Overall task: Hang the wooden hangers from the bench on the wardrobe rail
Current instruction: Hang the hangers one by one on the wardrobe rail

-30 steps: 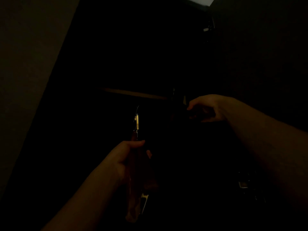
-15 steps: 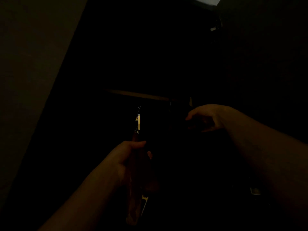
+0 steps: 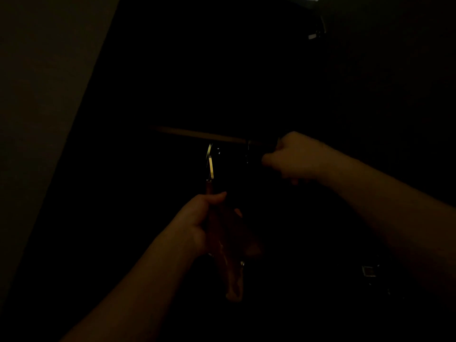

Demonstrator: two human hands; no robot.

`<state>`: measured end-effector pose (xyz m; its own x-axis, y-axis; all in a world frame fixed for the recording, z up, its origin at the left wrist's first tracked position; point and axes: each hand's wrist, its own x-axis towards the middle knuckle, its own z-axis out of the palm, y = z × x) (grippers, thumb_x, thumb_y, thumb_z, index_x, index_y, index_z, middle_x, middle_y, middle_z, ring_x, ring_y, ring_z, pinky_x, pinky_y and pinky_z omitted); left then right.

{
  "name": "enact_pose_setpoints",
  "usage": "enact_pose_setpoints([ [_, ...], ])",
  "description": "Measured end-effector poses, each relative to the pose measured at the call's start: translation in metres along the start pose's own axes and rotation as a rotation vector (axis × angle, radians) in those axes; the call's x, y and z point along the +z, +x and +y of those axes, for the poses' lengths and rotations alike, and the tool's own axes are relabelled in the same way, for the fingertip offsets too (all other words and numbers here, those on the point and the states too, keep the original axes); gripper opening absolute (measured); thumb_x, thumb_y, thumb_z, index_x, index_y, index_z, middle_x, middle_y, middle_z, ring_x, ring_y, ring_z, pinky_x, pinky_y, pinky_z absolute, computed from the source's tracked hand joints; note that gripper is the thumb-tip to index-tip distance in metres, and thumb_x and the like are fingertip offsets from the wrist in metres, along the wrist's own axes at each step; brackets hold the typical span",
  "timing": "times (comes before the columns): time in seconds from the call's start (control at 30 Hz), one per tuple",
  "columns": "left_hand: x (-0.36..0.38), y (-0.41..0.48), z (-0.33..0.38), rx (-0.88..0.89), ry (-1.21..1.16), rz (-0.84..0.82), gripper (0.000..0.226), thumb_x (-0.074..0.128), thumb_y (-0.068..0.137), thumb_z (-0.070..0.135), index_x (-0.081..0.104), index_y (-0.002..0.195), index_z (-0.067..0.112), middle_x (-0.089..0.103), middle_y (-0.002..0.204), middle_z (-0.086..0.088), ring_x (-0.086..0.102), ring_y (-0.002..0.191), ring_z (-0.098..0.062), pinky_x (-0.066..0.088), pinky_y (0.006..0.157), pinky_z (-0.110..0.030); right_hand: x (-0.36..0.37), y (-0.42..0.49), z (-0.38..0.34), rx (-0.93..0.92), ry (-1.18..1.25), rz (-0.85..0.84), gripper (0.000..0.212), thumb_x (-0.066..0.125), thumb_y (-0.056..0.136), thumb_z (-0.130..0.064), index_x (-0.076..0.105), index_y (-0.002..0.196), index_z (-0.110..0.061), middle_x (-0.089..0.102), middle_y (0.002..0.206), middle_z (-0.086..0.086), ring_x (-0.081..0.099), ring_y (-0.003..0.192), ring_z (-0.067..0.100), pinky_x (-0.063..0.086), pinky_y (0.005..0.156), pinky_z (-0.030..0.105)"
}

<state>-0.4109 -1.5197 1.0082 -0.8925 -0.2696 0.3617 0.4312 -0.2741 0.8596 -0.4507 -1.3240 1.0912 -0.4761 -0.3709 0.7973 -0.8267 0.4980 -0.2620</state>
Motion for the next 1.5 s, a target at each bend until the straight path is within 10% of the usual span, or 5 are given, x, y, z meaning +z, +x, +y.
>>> enact_pose_setpoints([
  [0.23,0.017,-0.013,0.0,-0.001,-0.034,-0.006,0.037,0.045,0.101,0.029,0.061,0.123,0.005,0.067,0.103,-0.022,0.064,0.09,-0.036,0.049,0.075,-0.049,0.047,-0.057,-0.027,0.195,0.438,-0.477,0.024,0.062,0.095,-0.032,0.071,0.098,-0.01,0.075,0.082,0.007,0.069,0.065,0.018,0.056,0.061,0.029],
  [0.9,-0.014,-0.02,0.03,0.098,0.129,0.182,0.026,0.046,0.103,0.027,0.054,0.083,0.012,0.047,0.035,-0.002,0.047,0.025,-0.016,0.041,0.032,-0.016,0.006,-0.032,-0.011,0.293,0.538,-0.173,0.004,0.061,0.095,-0.013,0.061,0.096,-0.009,0.056,0.069,0.008,0.051,0.052,0.015,0.038,0.037,0.015],
  [1.03,-0.017,-0.029,0.036,0.216,0.176,0.149,0.036,0.04,0.105,0.022,0.054,0.133,0.005,0.066,0.106,-0.02,0.064,0.114,-0.038,0.046,0.1,-0.035,-0.014,0.0,-0.007,0.271,0.503,-0.159,0.014,0.071,0.086,-0.009,0.066,0.099,-0.006,0.059,0.071,0.007,0.053,0.055,0.013,0.04,0.042,0.017],
  [1.2,-0.028,-0.03,0.043,0.149,0.141,0.15,0.033,0.039,0.106,0.028,0.061,0.1,0.005,0.06,0.042,-0.003,0.056,0.028,-0.012,0.044,0.032,-0.015,-0.018,0.047,-0.007,0.241,0.496,-0.115,0.001,0.066,0.086,-0.007,0.065,0.086,-0.008,0.062,0.071,0.007,0.055,0.053,0.012,0.039,0.041,0.016],
  [1.5,-0.046,-0.024,0.047,0.17,0.214,0.193,0.035,0.043,0.103,0.037,0.065,0.103,0.009,0.059,0.049,-0.001,0.054,0.036,-0.012,0.042,0.033,-0.017,0.021,0.094,-0.007,0.248,0.57,-0.136,0.008,0.063,0.09,-0.005,0.063,0.097,-0.005,0.066,0.088,0.009,0.06,0.062,0.014,0.043,0.054,0.02],
])
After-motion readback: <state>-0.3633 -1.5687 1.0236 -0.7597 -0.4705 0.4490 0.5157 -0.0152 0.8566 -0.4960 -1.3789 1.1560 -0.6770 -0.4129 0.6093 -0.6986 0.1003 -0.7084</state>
